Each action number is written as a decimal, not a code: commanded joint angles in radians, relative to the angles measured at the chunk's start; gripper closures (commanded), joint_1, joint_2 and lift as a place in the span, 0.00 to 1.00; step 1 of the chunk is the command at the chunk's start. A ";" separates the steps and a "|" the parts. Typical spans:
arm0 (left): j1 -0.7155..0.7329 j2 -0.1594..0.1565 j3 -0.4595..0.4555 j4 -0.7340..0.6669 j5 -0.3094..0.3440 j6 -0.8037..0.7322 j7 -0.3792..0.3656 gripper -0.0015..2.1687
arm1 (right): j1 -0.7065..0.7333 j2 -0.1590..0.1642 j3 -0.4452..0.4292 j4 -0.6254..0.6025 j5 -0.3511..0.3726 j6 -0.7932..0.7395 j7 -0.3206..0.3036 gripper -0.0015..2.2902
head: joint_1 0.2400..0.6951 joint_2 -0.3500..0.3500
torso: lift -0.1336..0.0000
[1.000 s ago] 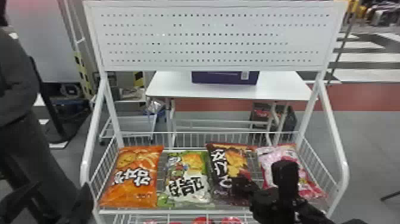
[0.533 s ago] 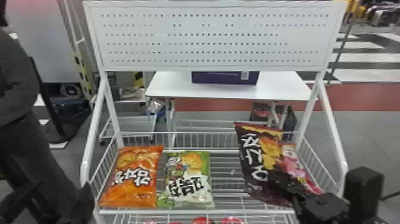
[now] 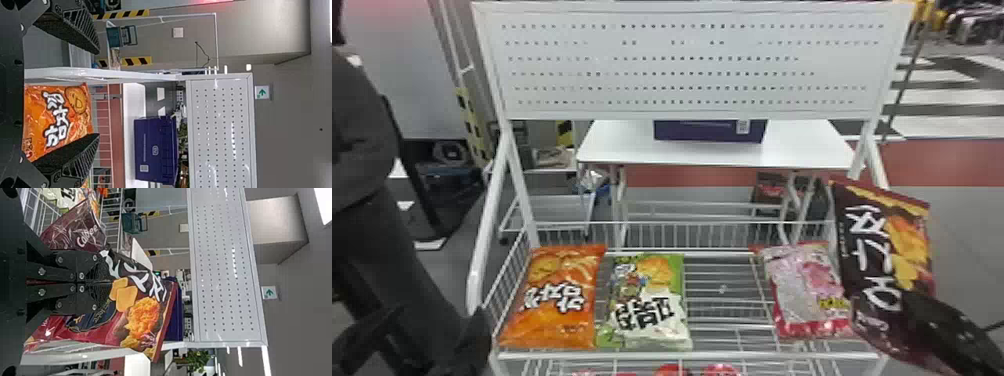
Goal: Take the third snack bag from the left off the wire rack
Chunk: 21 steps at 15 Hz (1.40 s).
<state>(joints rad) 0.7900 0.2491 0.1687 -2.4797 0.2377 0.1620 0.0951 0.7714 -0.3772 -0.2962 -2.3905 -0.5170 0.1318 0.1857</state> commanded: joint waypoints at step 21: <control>0.029 -0.007 0.012 -0.024 0.000 -0.022 0.000 0.07 | 0.077 0.009 -0.080 0.004 -0.032 -0.102 0.012 0.98 | 0.57 0.50 | 1.00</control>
<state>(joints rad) 0.8188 0.2423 0.1794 -2.5039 0.2378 0.1404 0.0951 0.8482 -0.3691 -0.3751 -2.3863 -0.5488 0.0302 0.1979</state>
